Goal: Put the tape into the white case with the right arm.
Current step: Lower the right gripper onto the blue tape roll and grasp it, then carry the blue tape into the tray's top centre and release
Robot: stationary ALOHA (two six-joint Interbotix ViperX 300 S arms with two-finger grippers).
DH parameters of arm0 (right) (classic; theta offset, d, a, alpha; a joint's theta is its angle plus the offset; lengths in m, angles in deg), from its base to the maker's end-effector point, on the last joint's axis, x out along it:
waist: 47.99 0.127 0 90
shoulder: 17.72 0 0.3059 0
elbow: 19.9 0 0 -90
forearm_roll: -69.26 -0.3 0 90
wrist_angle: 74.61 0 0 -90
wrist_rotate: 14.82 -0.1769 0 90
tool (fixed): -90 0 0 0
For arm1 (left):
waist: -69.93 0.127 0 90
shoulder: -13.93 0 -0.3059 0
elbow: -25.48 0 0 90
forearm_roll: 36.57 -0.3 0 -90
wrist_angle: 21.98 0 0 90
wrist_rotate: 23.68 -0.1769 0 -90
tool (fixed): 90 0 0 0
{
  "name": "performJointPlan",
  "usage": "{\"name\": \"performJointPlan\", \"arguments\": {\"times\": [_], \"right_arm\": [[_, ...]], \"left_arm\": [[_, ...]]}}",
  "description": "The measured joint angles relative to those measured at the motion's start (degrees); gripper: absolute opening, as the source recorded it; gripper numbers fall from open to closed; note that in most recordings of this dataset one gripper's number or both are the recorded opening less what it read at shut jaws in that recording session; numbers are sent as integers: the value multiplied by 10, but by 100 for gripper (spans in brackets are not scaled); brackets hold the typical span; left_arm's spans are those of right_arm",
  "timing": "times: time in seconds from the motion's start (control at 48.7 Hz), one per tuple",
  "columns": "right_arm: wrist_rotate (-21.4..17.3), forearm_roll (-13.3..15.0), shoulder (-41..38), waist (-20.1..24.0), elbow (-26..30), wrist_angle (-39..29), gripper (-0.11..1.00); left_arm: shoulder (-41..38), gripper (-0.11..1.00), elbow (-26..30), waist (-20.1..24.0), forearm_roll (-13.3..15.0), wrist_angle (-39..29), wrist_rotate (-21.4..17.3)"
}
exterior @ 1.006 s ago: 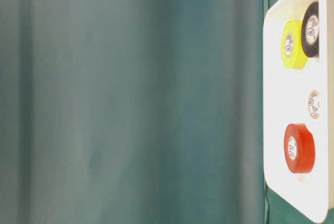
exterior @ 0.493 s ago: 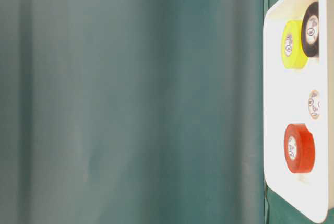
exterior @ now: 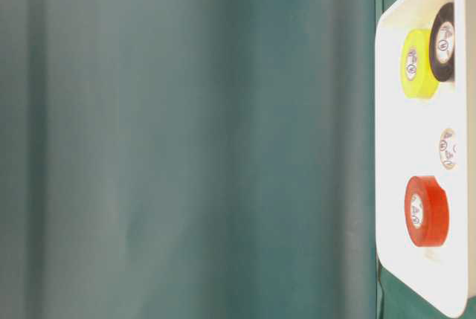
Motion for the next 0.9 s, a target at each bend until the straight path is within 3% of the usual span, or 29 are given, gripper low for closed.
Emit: {"name": "performJointPlan", "arguments": {"times": [0.103, 0.246, 0.328, 0.903], "right_arm": [[-1, 0, -1, 0, 1, -2, 55], [-5, 0, -1, 0, 0, -4, 17], [-6, 0, -1, 0, 1, -4, 4], [-7, -1, 3, 0, 11, -4, 3]], "left_arm": [[0, 0, 0, 0, 0, 0, 0], [0, 0, 0, -1, 0, 0, 1], [0, 0, 0, 0, 0, 0, 0], [0, 0, 0, 0, 0, 1, 1]]}}
